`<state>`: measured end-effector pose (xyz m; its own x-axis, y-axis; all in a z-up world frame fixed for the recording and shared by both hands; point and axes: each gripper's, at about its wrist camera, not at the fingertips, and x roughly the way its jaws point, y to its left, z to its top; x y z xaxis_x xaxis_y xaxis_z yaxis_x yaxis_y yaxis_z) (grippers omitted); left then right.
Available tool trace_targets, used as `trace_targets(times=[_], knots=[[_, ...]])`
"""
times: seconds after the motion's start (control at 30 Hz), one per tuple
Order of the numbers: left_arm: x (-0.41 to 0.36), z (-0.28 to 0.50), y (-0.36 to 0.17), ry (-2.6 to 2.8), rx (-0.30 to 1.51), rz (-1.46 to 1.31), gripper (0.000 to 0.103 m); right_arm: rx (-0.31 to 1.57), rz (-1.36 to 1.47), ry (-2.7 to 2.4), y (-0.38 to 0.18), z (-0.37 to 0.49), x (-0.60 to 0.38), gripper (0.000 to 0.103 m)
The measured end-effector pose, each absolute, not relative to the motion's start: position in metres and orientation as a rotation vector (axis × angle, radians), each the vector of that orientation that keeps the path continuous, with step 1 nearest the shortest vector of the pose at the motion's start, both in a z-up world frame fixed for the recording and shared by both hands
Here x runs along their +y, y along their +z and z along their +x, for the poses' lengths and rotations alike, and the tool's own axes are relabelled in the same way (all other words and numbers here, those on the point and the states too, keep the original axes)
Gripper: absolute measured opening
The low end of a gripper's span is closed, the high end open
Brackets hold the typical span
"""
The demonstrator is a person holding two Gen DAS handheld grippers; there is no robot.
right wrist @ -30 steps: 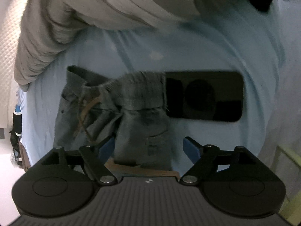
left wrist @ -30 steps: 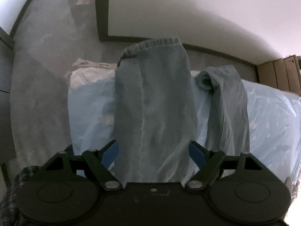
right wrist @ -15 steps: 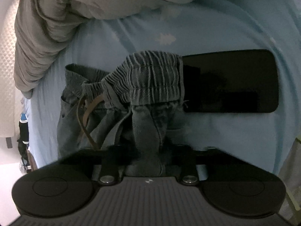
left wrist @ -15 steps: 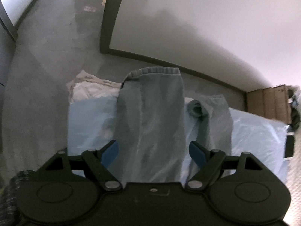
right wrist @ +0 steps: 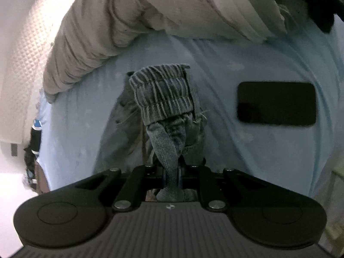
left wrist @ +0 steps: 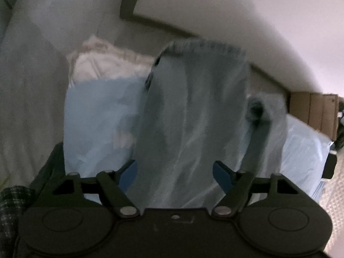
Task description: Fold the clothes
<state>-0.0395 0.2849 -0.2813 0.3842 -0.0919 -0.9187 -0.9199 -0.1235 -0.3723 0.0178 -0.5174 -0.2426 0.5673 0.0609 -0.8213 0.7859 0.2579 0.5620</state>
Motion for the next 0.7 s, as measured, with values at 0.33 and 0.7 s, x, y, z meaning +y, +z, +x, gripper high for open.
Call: trace_targets(times=[0.33,0.7], knots=[[0.307,-0.032,-0.356,0.837,1.047,-1.650,0.057,0.868,1.085,-0.603,-0.185,0.051,-0.456,0.011],[0.327,0.016,-0.317,0.694,1.043,-1.586,0.003,0.777,1.052,-0.666,-0.153,0.077,-0.442,0.010]])
